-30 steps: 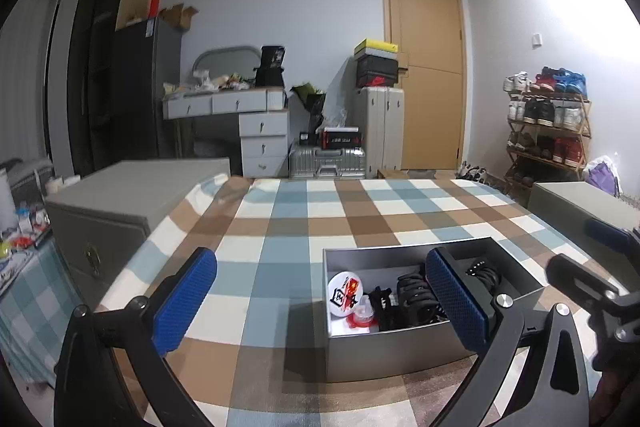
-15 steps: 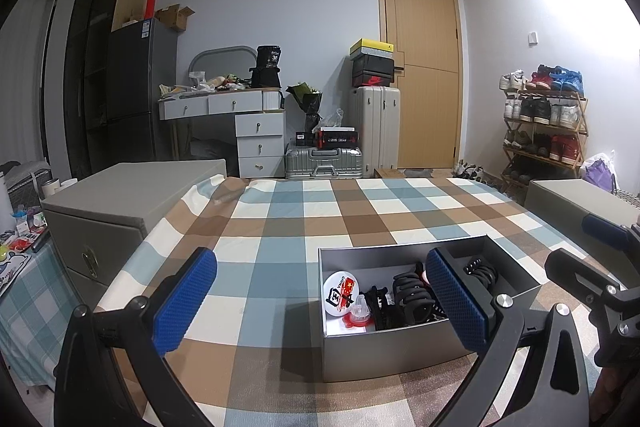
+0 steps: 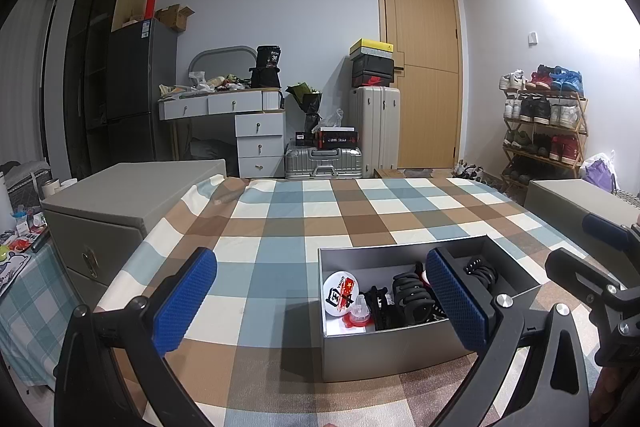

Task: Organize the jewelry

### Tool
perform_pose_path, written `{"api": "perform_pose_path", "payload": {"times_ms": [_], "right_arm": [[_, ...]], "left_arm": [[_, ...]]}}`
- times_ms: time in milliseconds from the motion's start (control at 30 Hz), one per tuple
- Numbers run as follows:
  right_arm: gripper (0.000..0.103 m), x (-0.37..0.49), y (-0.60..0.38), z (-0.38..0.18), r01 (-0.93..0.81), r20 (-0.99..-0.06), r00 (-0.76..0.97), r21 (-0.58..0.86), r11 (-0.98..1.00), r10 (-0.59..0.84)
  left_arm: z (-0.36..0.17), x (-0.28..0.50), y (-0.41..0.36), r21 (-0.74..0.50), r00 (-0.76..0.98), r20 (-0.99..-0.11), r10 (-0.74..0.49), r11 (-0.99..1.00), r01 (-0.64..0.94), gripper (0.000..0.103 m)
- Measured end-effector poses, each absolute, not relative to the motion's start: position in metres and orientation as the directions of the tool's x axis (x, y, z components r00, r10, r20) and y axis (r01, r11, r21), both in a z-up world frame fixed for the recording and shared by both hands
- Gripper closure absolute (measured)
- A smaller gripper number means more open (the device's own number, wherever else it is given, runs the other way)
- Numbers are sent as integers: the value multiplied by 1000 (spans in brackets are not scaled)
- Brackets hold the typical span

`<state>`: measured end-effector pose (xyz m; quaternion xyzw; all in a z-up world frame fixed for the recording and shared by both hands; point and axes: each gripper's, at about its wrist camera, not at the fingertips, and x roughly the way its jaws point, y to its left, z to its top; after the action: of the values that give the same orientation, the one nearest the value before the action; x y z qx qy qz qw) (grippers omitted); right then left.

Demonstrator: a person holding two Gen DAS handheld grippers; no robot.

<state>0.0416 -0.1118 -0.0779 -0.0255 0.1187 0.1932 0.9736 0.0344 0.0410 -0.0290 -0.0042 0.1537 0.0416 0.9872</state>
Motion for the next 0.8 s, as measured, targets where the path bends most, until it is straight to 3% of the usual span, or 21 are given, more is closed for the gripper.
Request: {"api": "perform_pose_path", "payload": {"times_ms": [800], "right_arm": [[0,42,-112,-77,-385,-241,896,-3,923,373]], "left_arm": [[-29,35,41,6,949,-303,83,996,-85,1]]}}
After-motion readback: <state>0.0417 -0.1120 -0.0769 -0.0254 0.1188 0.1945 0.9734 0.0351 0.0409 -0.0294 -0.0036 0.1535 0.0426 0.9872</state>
